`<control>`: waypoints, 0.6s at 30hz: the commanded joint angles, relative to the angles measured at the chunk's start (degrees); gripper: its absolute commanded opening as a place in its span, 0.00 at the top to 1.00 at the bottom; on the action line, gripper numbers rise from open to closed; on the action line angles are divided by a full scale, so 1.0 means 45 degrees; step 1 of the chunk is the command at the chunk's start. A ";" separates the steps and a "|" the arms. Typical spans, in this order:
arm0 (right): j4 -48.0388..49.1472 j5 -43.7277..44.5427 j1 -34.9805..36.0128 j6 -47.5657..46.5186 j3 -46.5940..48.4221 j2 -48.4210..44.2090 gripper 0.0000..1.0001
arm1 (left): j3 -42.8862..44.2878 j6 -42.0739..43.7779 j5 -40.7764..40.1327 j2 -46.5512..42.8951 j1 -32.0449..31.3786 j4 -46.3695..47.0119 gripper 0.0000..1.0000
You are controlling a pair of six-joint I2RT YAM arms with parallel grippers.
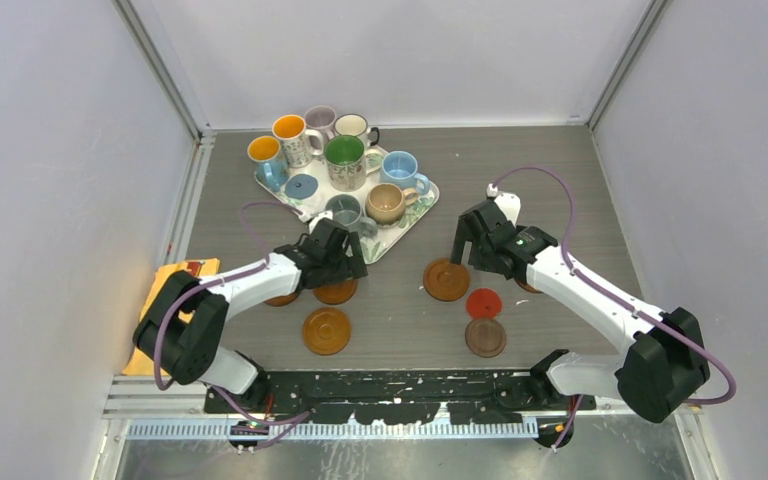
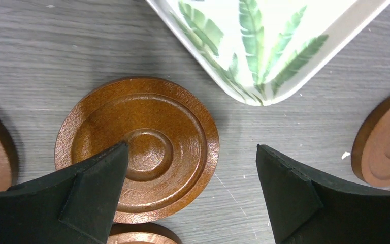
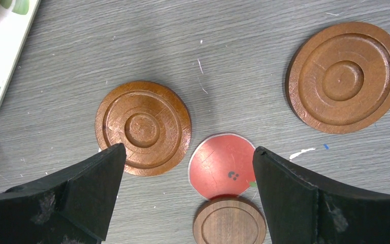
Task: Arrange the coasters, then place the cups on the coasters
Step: Move the coaster to the center of the board.
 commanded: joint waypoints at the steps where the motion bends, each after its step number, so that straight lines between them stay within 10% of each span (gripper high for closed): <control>1: 0.0303 -0.0001 0.0062 0.0029 0.0139 -0.0006 0.00 | -0.0390 0.0541 -0.0418 0.0063 0.0689 -0.1185 0.00; 18: 0.0620 -0.0241 0.0134 0.0151 -0.0192 0.0673 0.00 | 0.0375 0.1565 0.1021 -0.1381 0.0743 -0.2028 0.00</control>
